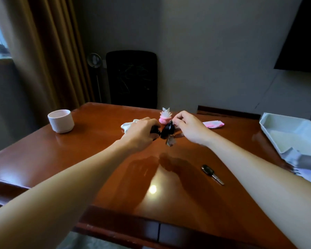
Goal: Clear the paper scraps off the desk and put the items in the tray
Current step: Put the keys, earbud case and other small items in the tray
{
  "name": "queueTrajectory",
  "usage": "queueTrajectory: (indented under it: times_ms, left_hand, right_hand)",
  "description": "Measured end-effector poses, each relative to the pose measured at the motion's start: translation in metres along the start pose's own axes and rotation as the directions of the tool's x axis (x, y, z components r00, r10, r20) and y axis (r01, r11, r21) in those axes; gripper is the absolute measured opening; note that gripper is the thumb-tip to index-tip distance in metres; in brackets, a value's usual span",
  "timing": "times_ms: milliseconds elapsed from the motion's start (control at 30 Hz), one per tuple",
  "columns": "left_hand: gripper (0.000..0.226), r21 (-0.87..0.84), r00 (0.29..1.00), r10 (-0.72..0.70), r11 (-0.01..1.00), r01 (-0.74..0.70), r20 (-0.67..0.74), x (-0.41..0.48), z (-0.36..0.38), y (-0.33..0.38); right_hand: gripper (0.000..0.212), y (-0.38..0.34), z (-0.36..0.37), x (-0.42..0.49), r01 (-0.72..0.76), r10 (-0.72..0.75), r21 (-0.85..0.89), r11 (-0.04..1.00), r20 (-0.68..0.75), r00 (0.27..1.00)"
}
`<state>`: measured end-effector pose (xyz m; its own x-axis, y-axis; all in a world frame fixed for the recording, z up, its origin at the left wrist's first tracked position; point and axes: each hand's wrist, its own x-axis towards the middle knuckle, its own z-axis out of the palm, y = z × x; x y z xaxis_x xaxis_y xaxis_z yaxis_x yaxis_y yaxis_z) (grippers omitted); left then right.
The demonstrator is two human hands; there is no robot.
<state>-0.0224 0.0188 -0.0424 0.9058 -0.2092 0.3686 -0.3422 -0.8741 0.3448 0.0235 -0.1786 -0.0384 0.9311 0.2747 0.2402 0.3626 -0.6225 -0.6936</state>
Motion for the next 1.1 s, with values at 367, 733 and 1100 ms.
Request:
queueTrajectory:
  times_ms: [367,733,1100]
  left_hand:
    - [0.028,0.046,0.985,0.157,0.986,-0.160,0.071,0.070,0.025,0.078]
    - [0.024,-0.153,0.944,0.287,0.953,-0.263,0.162,0.138,0.078,0.151]
    - [0.033,-0.215,0.893,0.395,0.911,-0.352,0.216,0.186,0.139,0.226]
  right_hand:
    - [0.013,0.054,-0.087,-0.007,-0.115,0.117,0.019,0.993,-0.084,0.990]
    - [0.012,0.118,-0.172,-0.023,-0.226,0.232,0.052,0.973,-0.255,0.939]
    - [0.021,0.176,-0.244,-0.042,-0.356,0.359,0.079,0.931,-0.380,0.853]
